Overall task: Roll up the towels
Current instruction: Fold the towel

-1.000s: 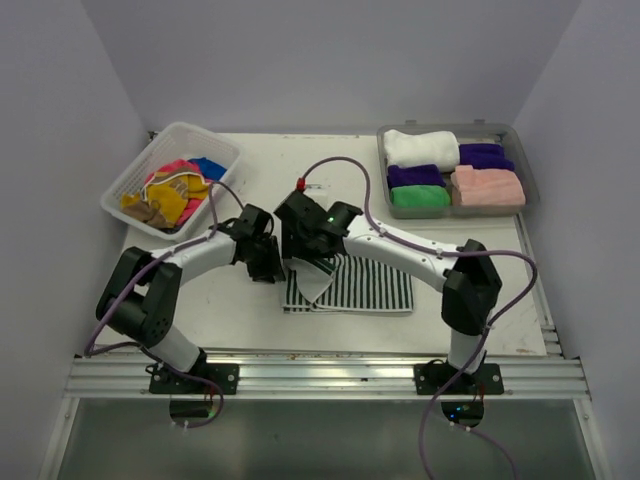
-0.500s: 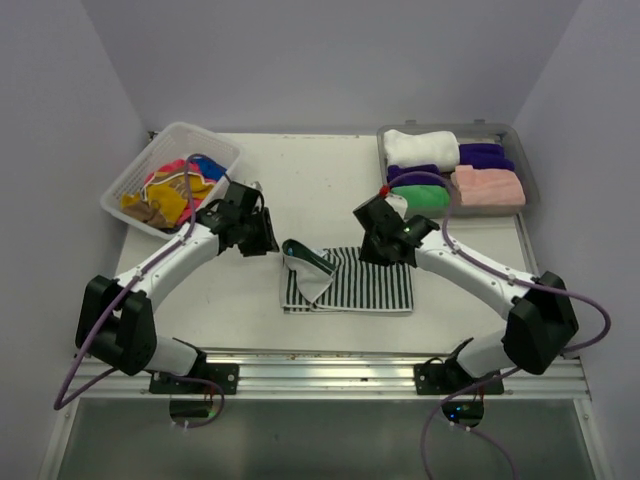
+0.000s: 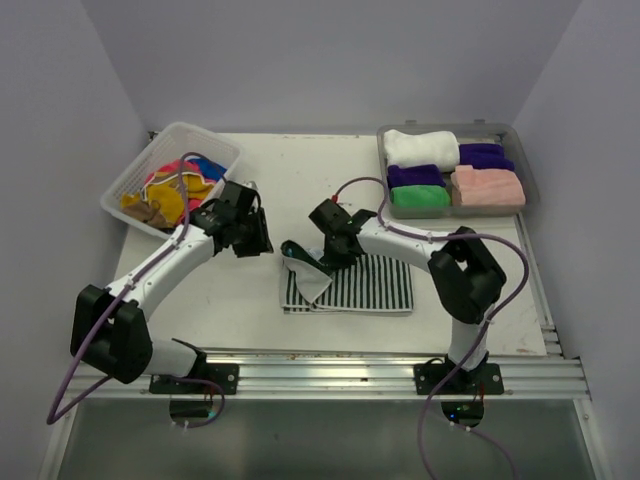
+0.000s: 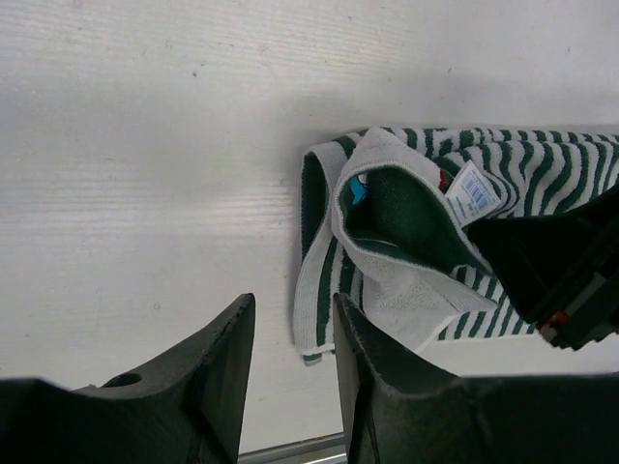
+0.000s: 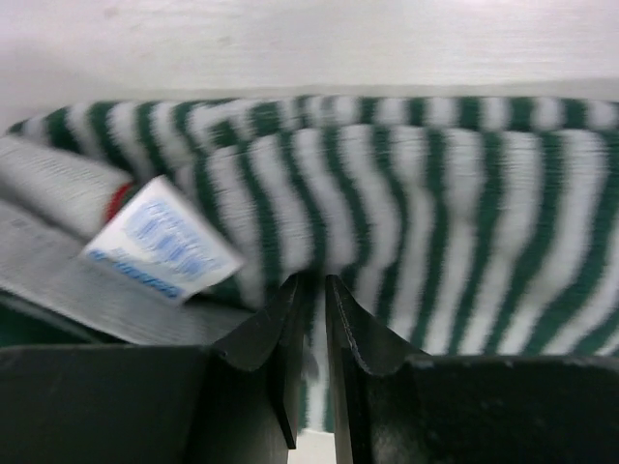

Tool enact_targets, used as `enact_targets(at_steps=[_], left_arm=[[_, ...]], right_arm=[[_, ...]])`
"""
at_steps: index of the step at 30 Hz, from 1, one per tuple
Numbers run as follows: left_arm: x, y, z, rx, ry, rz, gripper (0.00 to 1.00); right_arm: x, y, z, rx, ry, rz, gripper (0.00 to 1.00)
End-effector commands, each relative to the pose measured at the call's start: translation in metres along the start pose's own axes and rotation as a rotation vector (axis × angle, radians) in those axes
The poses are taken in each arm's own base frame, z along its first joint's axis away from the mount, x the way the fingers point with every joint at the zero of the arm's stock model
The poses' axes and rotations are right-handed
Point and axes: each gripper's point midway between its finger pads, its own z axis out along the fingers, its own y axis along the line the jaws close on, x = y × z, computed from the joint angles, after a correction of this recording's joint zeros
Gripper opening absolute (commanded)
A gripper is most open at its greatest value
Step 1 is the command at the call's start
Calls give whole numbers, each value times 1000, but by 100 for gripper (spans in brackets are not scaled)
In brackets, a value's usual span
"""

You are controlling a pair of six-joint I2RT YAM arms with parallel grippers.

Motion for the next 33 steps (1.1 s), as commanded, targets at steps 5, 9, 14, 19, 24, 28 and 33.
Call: enact_targets(at_steps=[5, 9, 14, 19, 24, 28, 33], left_arm=[[-22, 6, -23, -11, -65, 6, 42], [-36, 15, -31, -39, -104, -6, 43], [-39, 17, -32, -26, -112, -14, 43], [-32, -2, -11, 98, -76, 7, 45], [-33, -2, 30, 69, -5, 23, 53], [-43, -1, 49, 46, -13, 26, 66], [-35, -3, 74, 60, 41, 14, 62]], right_arm=[[16, 105, -32, -291, -20, -132, 18], [23, 131, -39, -388, -6, -166, 17], [5, 105, -65, -354, -92, -189, 21], [-21, 27, -58, -224, -126, -59, 24], [-40, -45, -50, -106, -130, 54, 22], [-54, -92, -46, 9, -130, 97, 23], [-67, -140, -49, 156, -149, 104, 38]])
